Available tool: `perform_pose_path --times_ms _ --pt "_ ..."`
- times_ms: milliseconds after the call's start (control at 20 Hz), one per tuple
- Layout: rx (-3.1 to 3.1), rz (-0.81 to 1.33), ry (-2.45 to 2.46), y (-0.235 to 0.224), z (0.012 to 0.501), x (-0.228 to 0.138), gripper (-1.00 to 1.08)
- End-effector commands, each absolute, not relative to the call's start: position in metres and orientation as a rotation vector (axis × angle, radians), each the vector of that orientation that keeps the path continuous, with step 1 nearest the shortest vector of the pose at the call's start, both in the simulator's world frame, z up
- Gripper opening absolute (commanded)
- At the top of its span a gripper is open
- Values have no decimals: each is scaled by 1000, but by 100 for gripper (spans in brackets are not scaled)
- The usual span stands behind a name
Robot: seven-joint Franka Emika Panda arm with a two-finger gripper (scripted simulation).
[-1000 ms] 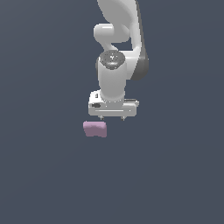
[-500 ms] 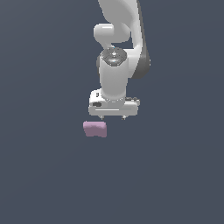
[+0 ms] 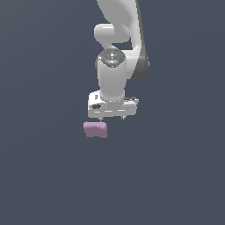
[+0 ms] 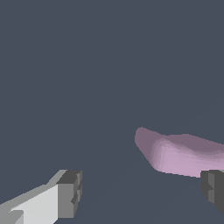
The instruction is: Pick up the object and move it to a goal position.
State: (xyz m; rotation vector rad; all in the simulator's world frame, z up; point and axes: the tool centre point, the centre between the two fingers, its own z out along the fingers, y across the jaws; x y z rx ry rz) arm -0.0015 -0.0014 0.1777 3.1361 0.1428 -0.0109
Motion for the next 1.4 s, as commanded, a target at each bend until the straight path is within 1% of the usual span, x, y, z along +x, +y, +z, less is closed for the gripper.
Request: perform_pose_path --times_ms 0,1350 --pt "3132 -11 208 -4 177 -1 100" --pt "2912 -11 1173 -44 162 -3 100"
